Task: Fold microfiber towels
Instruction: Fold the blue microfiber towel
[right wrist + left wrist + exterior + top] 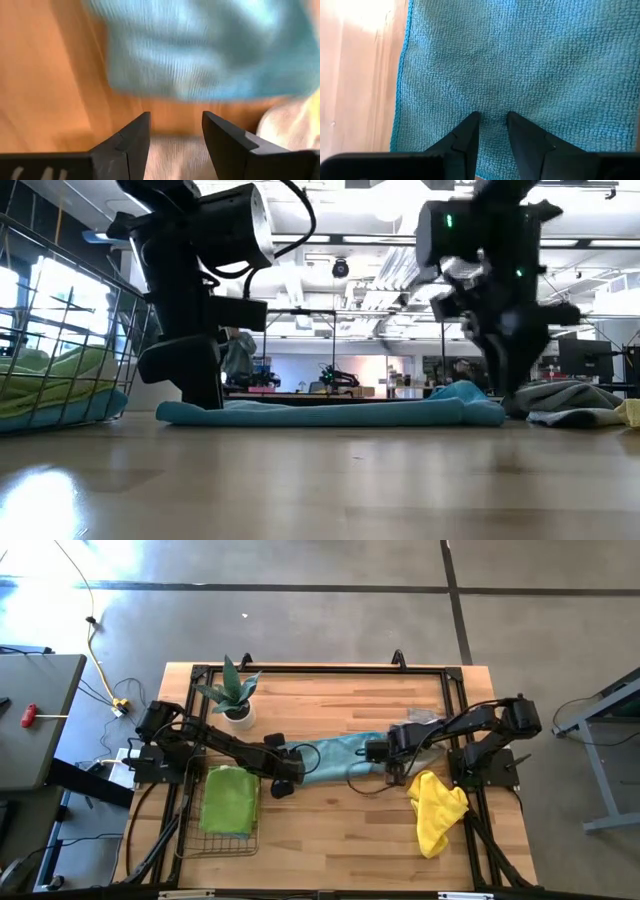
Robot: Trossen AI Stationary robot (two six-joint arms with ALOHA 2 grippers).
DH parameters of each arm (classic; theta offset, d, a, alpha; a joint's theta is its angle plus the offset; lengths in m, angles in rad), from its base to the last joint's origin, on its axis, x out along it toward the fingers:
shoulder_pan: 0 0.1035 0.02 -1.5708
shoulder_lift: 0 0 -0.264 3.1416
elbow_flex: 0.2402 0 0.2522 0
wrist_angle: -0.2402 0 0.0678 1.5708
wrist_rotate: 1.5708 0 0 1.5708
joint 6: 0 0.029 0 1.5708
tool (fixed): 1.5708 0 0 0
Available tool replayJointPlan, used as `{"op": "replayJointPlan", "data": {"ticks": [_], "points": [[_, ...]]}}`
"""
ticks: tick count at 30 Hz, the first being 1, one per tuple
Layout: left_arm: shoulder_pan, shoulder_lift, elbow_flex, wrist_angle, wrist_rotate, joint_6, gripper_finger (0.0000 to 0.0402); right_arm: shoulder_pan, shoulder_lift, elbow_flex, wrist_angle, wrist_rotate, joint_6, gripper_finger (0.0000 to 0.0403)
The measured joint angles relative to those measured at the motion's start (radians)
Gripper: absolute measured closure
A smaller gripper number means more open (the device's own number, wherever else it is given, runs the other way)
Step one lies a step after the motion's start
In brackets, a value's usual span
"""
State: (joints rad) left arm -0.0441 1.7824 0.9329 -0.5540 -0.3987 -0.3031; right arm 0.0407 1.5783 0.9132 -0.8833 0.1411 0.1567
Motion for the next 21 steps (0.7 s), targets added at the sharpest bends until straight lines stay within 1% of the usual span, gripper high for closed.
{"op": "replayJointPlan", "data": {"ticks": [2, 6, 14, 17, 21], "points": [[0.000, 0.000, 0.000, 0.000, 0.000, -0.002, 0.0308, 0.006, -0.017, 0.008, 0.040, 0.005, 0.006, 0.0231], [0.000, 0.001, 0.000, 0.000, 0.001, -0.008, 0.0308, 0.008, -0.014, -0.010, 0.211, 0.013, 0.072, 0.0231], [0.000, 0.002, -0.001, 0.000, 0.001, -0.008, 0.0308, 0.008, -0.006, -0.115, 0.329, 0.015, 0.201, 0.0231], [0.000, 0.002, -0.001, 0.000, 0.001, -0.008, 0.0308, 0.008, -0.007, -0.173, 0.416, 0.004, 0.229, 0.0231], [0.000, 0.002, -0.001, 0.000, 0.001, -0.008, 0.0308, 0.008, -0.013, -0.209, 0.435, -0.001, 0.190, 0.0231]]}}
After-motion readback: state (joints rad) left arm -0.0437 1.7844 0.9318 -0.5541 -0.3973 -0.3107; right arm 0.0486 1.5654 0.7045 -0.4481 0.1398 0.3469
